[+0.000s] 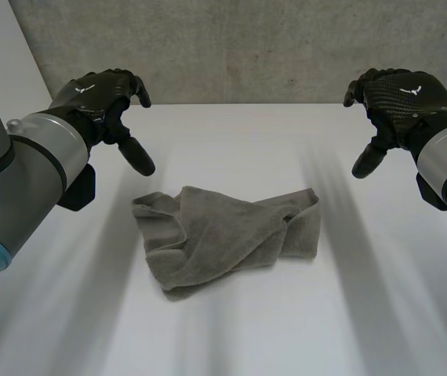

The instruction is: Fold the towel.

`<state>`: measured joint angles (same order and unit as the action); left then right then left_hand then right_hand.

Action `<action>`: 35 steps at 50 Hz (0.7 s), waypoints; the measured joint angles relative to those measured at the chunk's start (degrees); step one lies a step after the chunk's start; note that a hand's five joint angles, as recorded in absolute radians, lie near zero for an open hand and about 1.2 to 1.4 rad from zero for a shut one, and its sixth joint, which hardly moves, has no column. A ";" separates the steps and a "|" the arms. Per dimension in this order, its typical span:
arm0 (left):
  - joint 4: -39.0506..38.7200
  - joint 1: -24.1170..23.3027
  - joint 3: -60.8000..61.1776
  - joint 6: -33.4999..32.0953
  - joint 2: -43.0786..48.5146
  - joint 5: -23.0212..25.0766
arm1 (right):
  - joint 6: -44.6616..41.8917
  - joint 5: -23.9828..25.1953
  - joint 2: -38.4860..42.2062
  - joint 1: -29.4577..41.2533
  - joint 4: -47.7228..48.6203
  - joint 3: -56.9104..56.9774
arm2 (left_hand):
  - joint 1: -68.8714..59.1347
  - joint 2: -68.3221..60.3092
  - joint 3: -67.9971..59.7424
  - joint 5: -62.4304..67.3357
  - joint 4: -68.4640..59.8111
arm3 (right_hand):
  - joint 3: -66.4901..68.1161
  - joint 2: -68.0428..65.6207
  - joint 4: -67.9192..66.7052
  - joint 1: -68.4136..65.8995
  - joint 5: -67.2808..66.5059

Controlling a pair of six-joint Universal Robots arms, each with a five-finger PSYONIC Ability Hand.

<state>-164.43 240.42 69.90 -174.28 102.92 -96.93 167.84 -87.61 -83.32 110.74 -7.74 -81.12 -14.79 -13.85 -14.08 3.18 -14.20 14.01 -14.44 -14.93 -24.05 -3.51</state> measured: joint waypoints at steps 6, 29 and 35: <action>-0.14 -0.01 0.13 -0.14 -0.24 -0.18 | 0.08 0.21 0.10 0.01 -0.22 0.00 | 0.00 0.00 0.00 0.00 0.00 | 7.00 -6.57 -5.85 2.47 -7.77; -0.10 0.22 0.05 -0.53 0.06 0.26 | -0.42 0.95 0.08 0.06 -0.03 -0.08 | 0.30 0.12 0.05 0.01 0.05 | -0.23 0.32 0.25 10.97 0.20; -0.59 0.63 -0.45 -1.38 1.60 0.70 | -2.49 5.13 0.69 0.12 0.30 0.67 | 0.30 0.12 0.05 0.01 0.03 | -0.23 0.32 0.25 10.98 0.19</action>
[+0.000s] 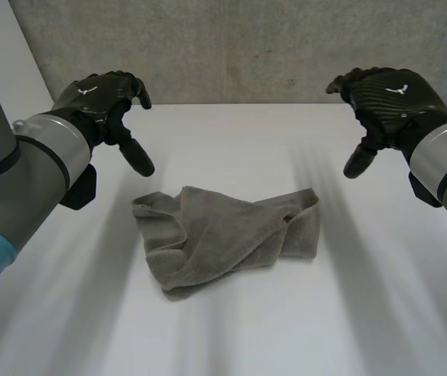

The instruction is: Fold the towel.

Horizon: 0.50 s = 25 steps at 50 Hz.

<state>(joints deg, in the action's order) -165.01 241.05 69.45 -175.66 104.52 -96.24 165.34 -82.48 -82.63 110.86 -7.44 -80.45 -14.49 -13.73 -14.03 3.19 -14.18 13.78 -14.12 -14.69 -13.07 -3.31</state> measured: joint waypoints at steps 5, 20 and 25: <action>-0.97 1.44 -0.26 -2.04 3.04 1.24 | -3.75 5.14 4.19 0.84 0.10 2.64 | 0.00 0.00 0.00 0.00 0.00 | 0.00 0.00 0.00 0.01 0.01; -2.72 4.53 -0.40 -17.56 16.55 7.16 | -10.91 9.74 33.79 9.62 -0.54 22.80 | 0.00 0.05 0.00 0.00 0.00 | 0.00 0.00 0.00 0.23 0.00; -4.31 4.48 -0.19 -18.65 19.20 7.25 | -10.69 9.56 41.89 11.79 -0.85 28.96 | 0.00 0.05 0.00 0.00 0.00 | 0.00 0.00 0.00 0.23 0.01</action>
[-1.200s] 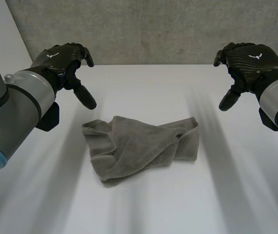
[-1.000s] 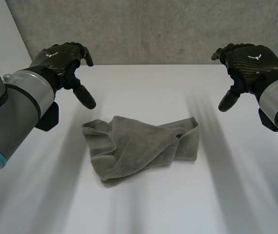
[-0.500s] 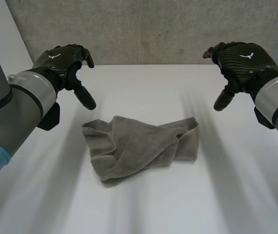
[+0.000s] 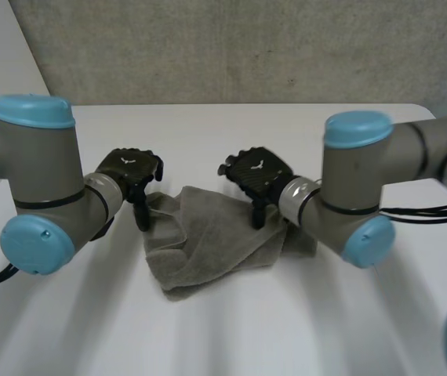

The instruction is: Fold the towel.

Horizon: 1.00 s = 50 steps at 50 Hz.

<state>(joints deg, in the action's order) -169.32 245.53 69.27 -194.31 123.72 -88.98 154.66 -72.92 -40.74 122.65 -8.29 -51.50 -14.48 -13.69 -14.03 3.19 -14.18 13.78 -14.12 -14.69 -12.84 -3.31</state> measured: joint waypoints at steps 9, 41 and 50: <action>-1.44 -0.05 0.56 -2.30 2.14 -0.04 | 0.11 0.94 8.04 1.33 -4.13 9.53 | 0.00 0.00 0.00 0.00 0.00 | 1.44 -1.01 -0.22 -2.89 -2.69; -9.62 0.97 -7.72 -5.95 2.33 -0.62 | -3.02 -0.15 9.26 1.20 -9.14 30.76 | -59.63 -62.67 -61.99 61.21 -63.66 | 62.41 -61.31 -62.25 -63.31 -62.33; -25.33 2.93 -18.66 6.44 -3.99 -6.58 | -3.02 -24.20 -2.49 0.26 10.69 34.76 | -59.84 -63.07 -62.29 61.22 -63.65 | 63.31 -61.88 -62.44 -63.37 -62.56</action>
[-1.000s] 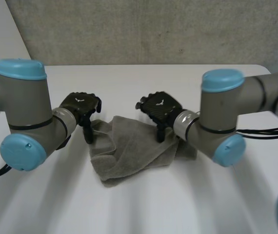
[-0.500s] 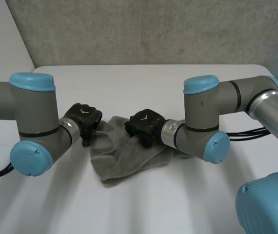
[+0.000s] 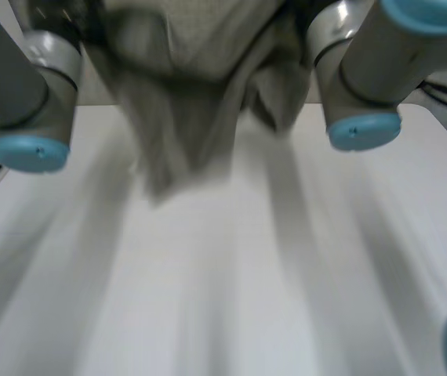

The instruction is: Fold the towel.

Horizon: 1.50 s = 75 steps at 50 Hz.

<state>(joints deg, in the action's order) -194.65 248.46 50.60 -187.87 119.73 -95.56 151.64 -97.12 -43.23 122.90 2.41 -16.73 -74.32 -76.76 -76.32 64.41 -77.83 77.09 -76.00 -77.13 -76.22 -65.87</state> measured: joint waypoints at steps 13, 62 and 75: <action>-6.23 1.06 15.82 9.61 -5.58 0.06 | -0.06 0.43 -9.65 -0.38 -5.66 -27.25 | -0.05 -0.27 -0.30 0.01 0.00 | 0.19 -0.26 -0.05 0.00 -0.04; -4.43 14.55 55.15 2.55 -11.91 15.30 | -1.03 12.42 -19.63 -10.31 -5.81 -58.43 | -0.01 -0.38 -0.52 0.28 0.00 | -63.01 61.91 62.40 62.97 62.45; -4.42 15.49 55.05 2.58 -11.89 15.29 | -4.12 11.74 -3.30 -13.75 -13.45 -46.91 | -0.01 -0.48 -0.55 0.28 0.00 | -48.26 47.33 48.30 47.69 46.59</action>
<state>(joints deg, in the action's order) -199.07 263.94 105.65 -185.29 107.84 -80.27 147.51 -85.38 -46.53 109.15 -11.05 -63.64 -74.33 -77.24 -76.87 64.69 -77.83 28.84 -28.67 -28.82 -28.53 -19.28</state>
